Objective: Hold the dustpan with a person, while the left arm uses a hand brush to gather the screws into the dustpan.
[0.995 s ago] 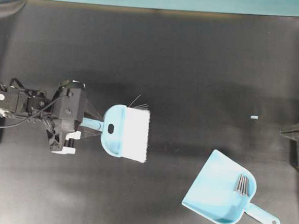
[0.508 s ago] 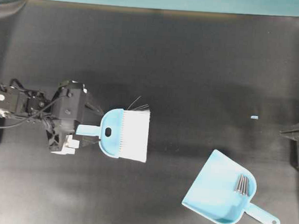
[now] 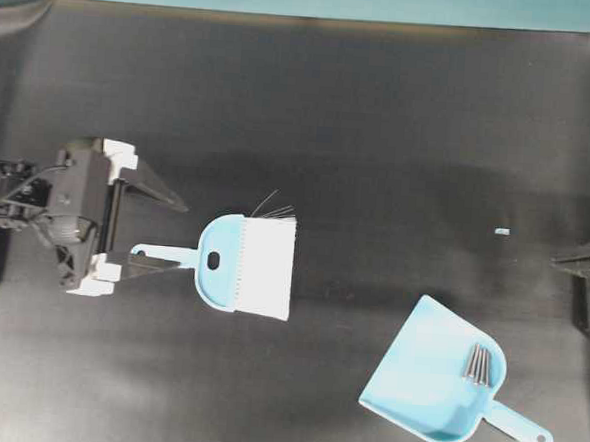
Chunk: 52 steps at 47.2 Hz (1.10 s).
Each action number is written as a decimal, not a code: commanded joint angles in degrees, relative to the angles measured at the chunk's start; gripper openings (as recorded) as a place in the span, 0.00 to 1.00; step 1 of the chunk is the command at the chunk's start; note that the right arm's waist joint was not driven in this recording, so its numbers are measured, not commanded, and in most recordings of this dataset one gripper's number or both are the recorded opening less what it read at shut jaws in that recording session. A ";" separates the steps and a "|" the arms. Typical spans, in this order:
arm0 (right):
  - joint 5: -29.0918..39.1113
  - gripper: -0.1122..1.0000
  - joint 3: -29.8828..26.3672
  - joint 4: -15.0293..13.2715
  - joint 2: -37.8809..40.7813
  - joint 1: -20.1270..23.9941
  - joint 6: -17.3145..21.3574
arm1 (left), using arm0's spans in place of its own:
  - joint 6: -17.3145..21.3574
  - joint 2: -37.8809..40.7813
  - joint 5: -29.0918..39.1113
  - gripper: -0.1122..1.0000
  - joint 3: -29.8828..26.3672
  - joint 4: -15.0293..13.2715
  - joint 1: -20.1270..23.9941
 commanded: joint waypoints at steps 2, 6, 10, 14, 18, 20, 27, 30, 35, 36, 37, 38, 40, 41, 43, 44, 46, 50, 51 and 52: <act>-0.26 0.10 -0.79 -0.09 0.26 0.00 -0.35 | -0.09 -2.90 -0.62 0.85 -0.18 0.09 0.09; -0.26 0.10 -0.79 -0.18 0.26 0.00 -0.35 | 0.00 -5.36 -0.88 0.85 0.70 0.09 0.09; -0.26 0.10 -0.79 -0.18 0.26 0.00 -0.35 | 0.09 -8.00 -0.88 0.85 1.93 0.09 0.18; -0.26 0.10 -0.70 -0.09 0.26 0.00 -0.35 | 0.09 -11.25 -0.88 0.85 3.08 0.09 0.26; -0.35 0.10 -0.70 -0.09 0.26 0.00 -0.35 | 0.09 -15.38 -1.32 0.85 4.22 0.18 0.26; -0.26 0.10 -0.79 -0.18 0.26 0.00 -0.35 | 0.09 -17.14 -1.67 0.85 4.83 0.09 0.26; -0.26 0.10 -0.70 -0.18 0.18 0.00 -0.35 | 0.00 -22.24 -2.81 0.85 6.06 0.09 0.26; -0.26 0.10 -0.70 -0.18 0.18 0.00 -0.35 | 0.00 -23.47 -2.90 0.85 6.42 0.09 0.26; -0.26 0.10 -0.70 -0.09 0.18 0.00 -0.35 | 0.00 -24.26 -2.81 0.85 6.77 0.09 0.09; -0.26 0.10 -0.70 -0.18 0.18 0.00 -0.35 | 0.00 -24.35 -2.81 0.85 6.77 0.09 0.00; -0.26 0.10 -0.70 -0.18 0.18 0.00 -0.35 | 0.00 -24.43 -2.81 0.85 6.86 0.09 0.00; -0.26 0.10 -0.79 -0.18 0.18 0.00 -0.35 | 0.00 -24.61 -2.72 0.85 6.94 0.09 -0.09; -0.26 0.10 -0.70 -0.09 0.18 0.00 -0.35 | 0.00 -24.61 -2.55 0.85 6.94 0.09 -0.18; -0.26 0.10 -0.70 -0.18 0.18 0.00 -0.35 | 0.00 -24.61 -2.46 0.85 6.94 0.09 -0.26; -0.35 0.10 -0.70 -0.18 0.18 0.00 -0.35 | 0.00 -24.70 -2.37 0.85 6.94 0.18 -0.26; -0.26 0.10 -0.70 -0.09 0.18 0.00 -0.35 | 0.00 -24.79 -2.37 0.85 6.94 0.09 -0.26; -0.26 0.10 -0.70 -0.18 0.18 0.00 -0.35 | 0.00 -25.14 -2.37 0.85 6.94 0.09 -0.26; -0.26 0.10 -0.79 -0.18 0.18 0.00 -0.35 | -0.09 -25.84 -2.37 0.85 6.94 0.09 -0.35; -0.26 0.10 -0.79 -0.09 0.18 0.00 -0.35 | -0.09 -26.02 -2.37 0.85 7.03 0.09 -0.35; -0.26 0.10 -0.79 -0.09 0.18 0.00 -0.35 | -0.09 -26.28 -2.29 0.85 7.03 0.09 -0.35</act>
